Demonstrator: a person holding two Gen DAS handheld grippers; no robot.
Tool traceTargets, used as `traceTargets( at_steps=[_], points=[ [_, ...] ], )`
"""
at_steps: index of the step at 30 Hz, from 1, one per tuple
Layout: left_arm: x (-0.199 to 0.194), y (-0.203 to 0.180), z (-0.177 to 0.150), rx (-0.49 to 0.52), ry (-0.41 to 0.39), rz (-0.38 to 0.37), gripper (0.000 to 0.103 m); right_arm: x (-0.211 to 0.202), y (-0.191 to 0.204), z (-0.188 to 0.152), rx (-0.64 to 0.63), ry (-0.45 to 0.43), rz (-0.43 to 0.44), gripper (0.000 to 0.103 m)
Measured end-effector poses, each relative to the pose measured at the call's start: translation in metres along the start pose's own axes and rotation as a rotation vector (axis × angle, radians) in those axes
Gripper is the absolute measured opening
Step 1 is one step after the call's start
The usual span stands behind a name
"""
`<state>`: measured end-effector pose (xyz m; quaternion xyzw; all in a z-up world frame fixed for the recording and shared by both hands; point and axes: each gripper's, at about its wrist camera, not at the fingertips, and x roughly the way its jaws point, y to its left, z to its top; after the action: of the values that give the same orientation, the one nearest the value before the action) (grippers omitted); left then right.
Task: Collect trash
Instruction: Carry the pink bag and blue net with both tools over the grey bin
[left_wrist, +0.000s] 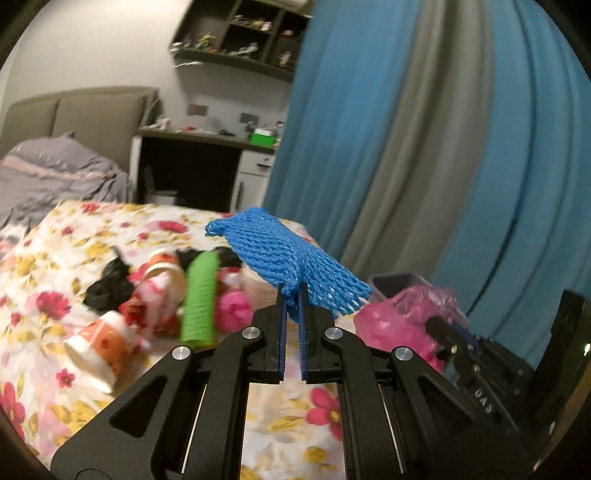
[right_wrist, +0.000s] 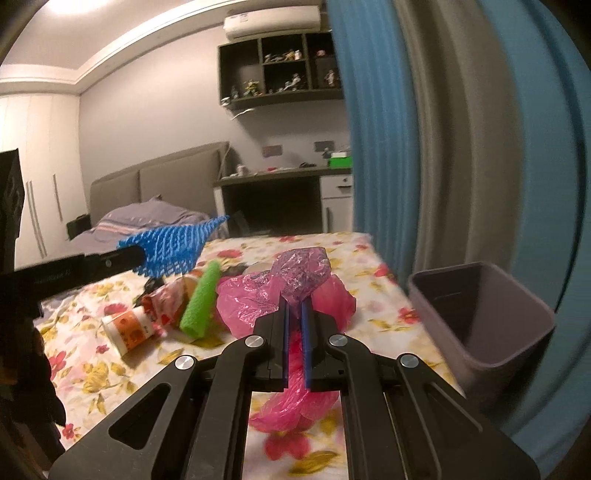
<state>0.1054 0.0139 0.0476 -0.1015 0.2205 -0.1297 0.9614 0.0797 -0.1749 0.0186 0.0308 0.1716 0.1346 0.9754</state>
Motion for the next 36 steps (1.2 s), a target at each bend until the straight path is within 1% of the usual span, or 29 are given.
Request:
traceTargets(
  at_steps=[4,10,15,19,22,26,29,36],
  points=[
    [0.012,-0.033,0.003,0.058,-0.004,-0.046,0.004,-0.013,-0.027,0.009,0.019,-0.036,-0.058,0.007],
    [0.042,-0.083,0.009,0.141,-0.004,-0.142,0.004,-0.026,-0.073,0.023,0.040,-0.090,-0.184,0.007],
    [0.075,-0.117,0.011,0.167,0.009,-0.216,0.004,-0.026,-0.107,0.031,0.062,-0.112,-0.282,0.007],
    [0.111,-0.138,0.008,0.183,0.028,-0.278,0.004,-0.017,-0.127,0.032,0.078,-0.109,-0.338,0.007],
    [0.131,-0.147,0.005,0.168,0.046,-0.311,0.004,-0.008,-0.141,0.031,0.094,-0.100,-0.373,0.007],
    [0.160,-0.159,-0.001,0.156,0.078,-0.339,0.004,0.004,-0.159,0.028,0.113,-0.086,-0.410,0.007],
    [0.174,-0.169,-0.006,0.182,0.090,-0.345,0.005,0.013,-0.166,0.025,0.120,-0.072,-0.426,0.007],
    [0.205,-0.181,-0.017,0.198,0.143,-0.342,0.005,0.033,-0.182,0.016,0.141,-0.019,-0.455,0.007]
  ],
)
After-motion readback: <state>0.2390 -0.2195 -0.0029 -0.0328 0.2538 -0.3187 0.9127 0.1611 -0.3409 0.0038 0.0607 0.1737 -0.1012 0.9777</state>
